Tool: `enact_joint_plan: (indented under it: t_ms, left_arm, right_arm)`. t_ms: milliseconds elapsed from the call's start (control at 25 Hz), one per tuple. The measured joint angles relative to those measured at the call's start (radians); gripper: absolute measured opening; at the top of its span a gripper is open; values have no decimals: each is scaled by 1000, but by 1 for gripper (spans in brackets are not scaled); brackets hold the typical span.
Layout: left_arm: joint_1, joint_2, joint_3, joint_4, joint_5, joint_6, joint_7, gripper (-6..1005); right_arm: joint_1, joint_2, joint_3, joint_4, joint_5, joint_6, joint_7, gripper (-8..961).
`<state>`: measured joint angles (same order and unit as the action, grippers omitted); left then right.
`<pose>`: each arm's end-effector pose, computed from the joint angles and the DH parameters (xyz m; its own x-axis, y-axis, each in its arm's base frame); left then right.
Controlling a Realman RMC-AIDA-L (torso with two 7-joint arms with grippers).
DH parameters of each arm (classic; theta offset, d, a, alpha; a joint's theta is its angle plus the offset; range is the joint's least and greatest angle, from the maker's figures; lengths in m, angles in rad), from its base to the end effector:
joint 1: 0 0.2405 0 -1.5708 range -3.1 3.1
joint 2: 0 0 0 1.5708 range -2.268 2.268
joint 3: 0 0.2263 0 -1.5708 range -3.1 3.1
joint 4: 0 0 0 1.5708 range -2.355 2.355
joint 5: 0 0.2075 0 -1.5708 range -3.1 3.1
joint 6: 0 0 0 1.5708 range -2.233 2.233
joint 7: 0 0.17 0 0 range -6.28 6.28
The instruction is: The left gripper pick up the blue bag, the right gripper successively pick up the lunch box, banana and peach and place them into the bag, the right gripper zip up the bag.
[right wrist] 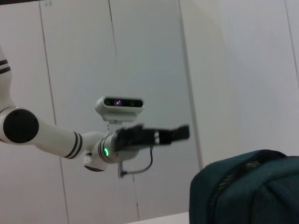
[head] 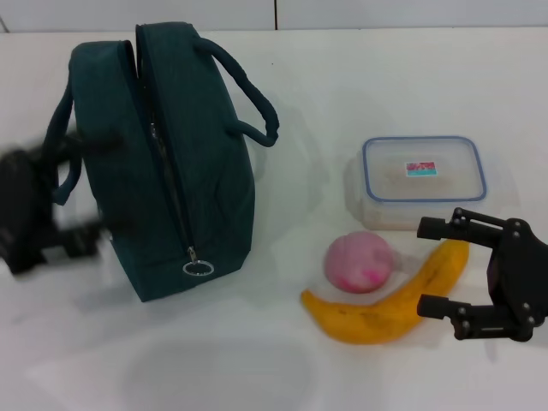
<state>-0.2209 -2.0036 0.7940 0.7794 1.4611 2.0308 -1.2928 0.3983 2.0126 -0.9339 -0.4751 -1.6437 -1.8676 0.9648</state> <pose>-0.2195 0.2346 0.0797 0.5758 0.0718 0.8144 0.2771 -0.9543 -0.1119 0.2164 0.2495 -0.0033 0.7004 -0.0646 -0.7108 -0.1528 -0.9864 -0.0609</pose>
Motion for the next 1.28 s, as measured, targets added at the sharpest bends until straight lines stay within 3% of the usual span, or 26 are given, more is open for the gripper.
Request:
enact_joint_plan:
  t_ms: [200,360,560,680,840,920,1120,1280]
  left_arm:
    - [-51,-15,-210,1,-3,-59,-119,891]
    - [-108,8,-280,5,1,-182,-288,890]
    - [-183,52,-282,51,129,-350,-479,890]
    - [-222,61,-283,137,264,-398,-600,890]
    - [-248,63,-284,269,418,-412,-802,891]
    - [-251,66,-276,367,495,-404,-1005,891]
    - [-226,60,-212,529,566,-377,-1236,891]
    - [-206,52,-130,577,595,-376,-1338,891]
  right_arm:
    - [-1,0,0,6,41,8,-1,841]
    - [-12,-3,0,7,76,10,-2,841]
    - [-16,-3,12,7,76,23,-4,841]
    - [-18,-3,26,7,76,25,-9,841]
    - [-20,-4,56,7,76,27,-15,840]
    - [-21,-6,66,7,77,27,-15,840]
    - [-26,-11,84,7,77,30,-16,840]
    - [-27,-13,99,7,77,30,-17,840]
